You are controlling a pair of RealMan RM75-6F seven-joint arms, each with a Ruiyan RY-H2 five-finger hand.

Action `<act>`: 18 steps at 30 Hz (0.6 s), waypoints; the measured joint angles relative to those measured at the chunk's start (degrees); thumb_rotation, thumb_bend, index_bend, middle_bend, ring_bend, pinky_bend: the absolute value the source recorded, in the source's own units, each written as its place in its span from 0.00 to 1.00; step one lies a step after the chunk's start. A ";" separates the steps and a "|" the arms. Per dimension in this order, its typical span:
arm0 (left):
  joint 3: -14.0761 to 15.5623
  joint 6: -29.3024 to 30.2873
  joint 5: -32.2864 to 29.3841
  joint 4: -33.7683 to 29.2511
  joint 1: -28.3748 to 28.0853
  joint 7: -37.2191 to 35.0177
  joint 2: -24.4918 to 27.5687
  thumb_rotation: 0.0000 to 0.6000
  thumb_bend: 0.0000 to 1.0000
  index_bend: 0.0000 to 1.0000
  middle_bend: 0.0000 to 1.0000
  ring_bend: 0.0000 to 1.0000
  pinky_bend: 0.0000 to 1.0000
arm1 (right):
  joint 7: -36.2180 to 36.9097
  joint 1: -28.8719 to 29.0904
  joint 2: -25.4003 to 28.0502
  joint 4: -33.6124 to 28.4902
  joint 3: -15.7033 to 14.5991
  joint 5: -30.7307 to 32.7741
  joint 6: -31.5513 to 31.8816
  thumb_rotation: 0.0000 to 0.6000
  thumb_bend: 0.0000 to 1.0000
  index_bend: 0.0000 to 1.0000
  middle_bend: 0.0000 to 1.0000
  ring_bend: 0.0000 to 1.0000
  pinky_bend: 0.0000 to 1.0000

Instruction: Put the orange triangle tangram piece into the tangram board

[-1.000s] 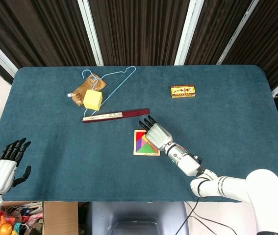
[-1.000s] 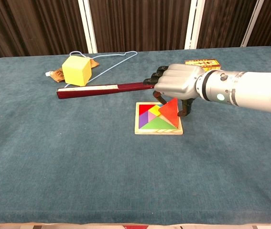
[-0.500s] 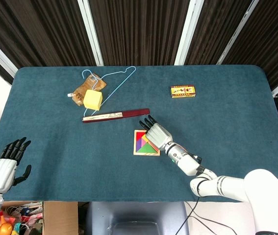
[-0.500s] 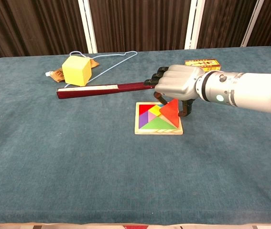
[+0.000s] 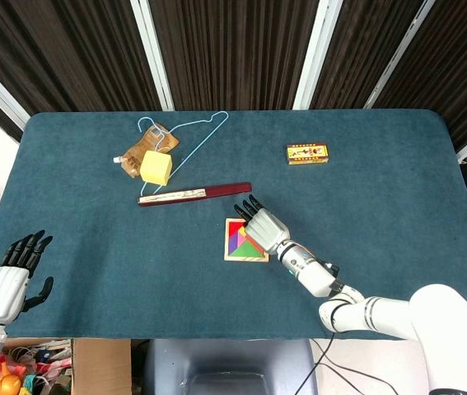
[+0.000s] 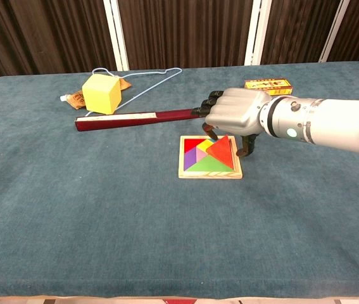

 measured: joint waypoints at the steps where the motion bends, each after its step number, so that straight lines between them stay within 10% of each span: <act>1: 0.00 0.02 0.00 -0.02 0.01 -0.04 0.03 1.00 0.48 0.00 0.00 0.00 0.13 | -0.04 0.00 0.01 -0.18 -0.01 0.09 0.08 1.00 0.54 0.46 0.02 0.00 0.00; 18: 0.13 0.35 0.36 -0.26 0.06 0.12 0.02 1.00 0.48 0.00 0.00 0.00 0.13 | 0.51 -0.78 4.05 -4.91 -0.05 0.62 1.80 1.00 0.54 0.40 0.00 0.00 0.00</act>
